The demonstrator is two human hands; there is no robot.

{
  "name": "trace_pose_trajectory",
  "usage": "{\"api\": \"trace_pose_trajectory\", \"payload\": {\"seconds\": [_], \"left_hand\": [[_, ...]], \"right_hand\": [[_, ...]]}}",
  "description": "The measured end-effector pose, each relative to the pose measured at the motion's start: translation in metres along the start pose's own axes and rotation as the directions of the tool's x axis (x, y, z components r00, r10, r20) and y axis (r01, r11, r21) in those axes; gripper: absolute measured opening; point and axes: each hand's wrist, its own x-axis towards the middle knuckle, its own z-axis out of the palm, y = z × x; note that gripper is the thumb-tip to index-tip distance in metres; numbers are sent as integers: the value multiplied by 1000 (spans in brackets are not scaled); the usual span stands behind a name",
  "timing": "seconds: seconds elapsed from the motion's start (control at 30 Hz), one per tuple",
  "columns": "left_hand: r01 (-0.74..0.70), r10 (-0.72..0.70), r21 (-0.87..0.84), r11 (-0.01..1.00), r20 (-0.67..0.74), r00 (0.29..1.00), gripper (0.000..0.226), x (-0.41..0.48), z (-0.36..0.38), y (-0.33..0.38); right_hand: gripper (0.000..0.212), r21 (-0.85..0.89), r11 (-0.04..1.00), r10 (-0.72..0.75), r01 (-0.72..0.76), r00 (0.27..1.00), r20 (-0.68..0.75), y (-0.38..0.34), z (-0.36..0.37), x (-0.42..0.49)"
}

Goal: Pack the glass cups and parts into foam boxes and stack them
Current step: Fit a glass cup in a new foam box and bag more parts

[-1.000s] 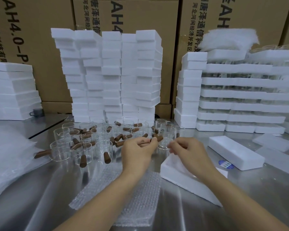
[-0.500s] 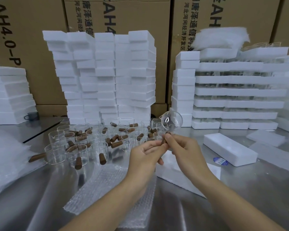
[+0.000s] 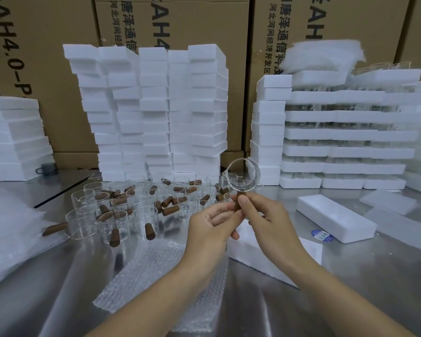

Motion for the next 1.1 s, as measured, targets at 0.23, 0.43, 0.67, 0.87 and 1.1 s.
{"api": "trace_pose_trajectory", "payload": {"seconds": [0.23, 0.43, 0.67, 0.87, 1.1], "left_hand": [[16, -17, 20, 1000, 37, 999, 17, -1, 0, -3], [196, -191, -43, 980, 104, 976, 21, 5, 0, 3], [206, -181, -77, 976, 245, 952, 29, 4, 0, 8], [90, -87, -53, 995, 67, 994, 21, 2, -2, 6], [-31, 34, 136, 990, -23, 999, 9, 8, -6, 10]], "right_hand": [[15, -45, 999, 14, -16, 999, -43, -2, 2, -3], [21, -15, 1000, 14, -15, 998, -56, -8, 0, -2], [25, 271, 949, 139, -164, 984, 110, -13, 1, 1], [26, 278, 946, 148, -165, 985, 84, -12, 2, 2], [21, 312, 925, 204, -219, 976, 81, -11, 5, 0]]}}
